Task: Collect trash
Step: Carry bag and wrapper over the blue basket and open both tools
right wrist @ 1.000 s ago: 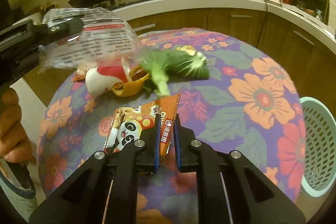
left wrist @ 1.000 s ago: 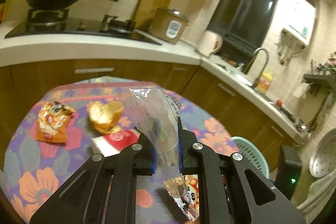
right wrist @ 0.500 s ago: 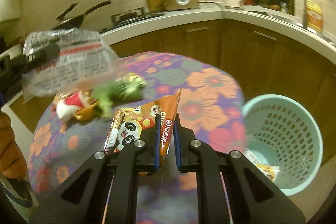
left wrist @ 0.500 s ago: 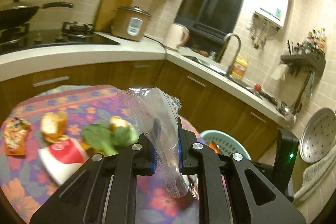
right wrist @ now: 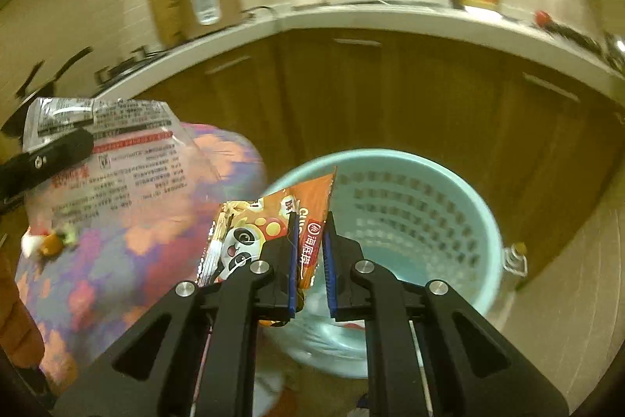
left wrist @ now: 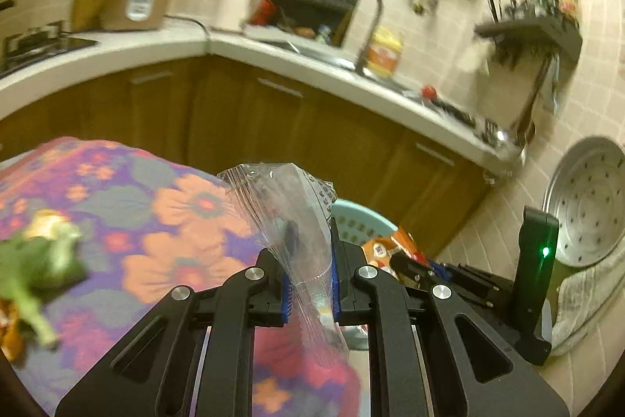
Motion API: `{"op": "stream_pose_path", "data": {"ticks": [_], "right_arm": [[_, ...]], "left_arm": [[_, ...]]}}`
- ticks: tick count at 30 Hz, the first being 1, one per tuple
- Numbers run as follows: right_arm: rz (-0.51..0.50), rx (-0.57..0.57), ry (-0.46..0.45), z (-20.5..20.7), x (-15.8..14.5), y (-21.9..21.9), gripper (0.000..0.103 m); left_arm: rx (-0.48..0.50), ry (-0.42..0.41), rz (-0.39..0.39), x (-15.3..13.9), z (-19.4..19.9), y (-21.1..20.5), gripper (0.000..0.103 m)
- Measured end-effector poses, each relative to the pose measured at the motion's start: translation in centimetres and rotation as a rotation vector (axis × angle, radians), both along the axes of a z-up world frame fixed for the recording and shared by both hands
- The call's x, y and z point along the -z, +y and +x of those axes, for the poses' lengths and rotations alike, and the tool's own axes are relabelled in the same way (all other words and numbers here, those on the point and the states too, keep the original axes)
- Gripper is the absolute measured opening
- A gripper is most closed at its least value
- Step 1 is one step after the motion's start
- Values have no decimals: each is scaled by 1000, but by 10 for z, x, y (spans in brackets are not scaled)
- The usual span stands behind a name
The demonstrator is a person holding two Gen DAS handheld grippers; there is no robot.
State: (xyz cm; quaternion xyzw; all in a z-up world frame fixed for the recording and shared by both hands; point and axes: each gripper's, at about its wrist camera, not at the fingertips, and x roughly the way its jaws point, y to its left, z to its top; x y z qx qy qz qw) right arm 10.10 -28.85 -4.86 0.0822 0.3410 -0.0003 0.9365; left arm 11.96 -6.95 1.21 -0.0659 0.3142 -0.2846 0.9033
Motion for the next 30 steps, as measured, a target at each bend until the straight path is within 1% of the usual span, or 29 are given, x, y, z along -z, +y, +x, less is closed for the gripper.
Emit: {"op": "stream_pose_path", "data": {"ticks": [3,6,8,11,13,16,20,23,24,26,30], "right_arm": [[6,43,39,7,14,-19,9],[7,79,79,13,31,-31,9],[19,93,108,18,43,-38,9],[25,105,132,23,54,-43,9],[31,108,151,25,59,-46,9],[40,107,167,27,65,-49,12],[57,109,181,30,70,-56,12],[59,120,184,29,71,-61,13],[63,125,186,29,71,-63,16],[68,125,190,28,70,-64,18],[66,119,198,26,70,-64,18]], "left_arm": [[39,30,23,14,11,-29,12],[62,62,41,29,22,-47,12],[71,87,63,41,30,-59,12],[87,114,120,57,38,-77,12],[96,129,136,65,41,-84,12],[103,143,143,68,45,-89,13],[103,154,156,68,51,-94,14],[109,151,166,68,52,-98,14],[111,152,167,68,52,-99,14],[113,155,170,69,52,-102,14],[115,157,185,69,53,-107,16]]}}
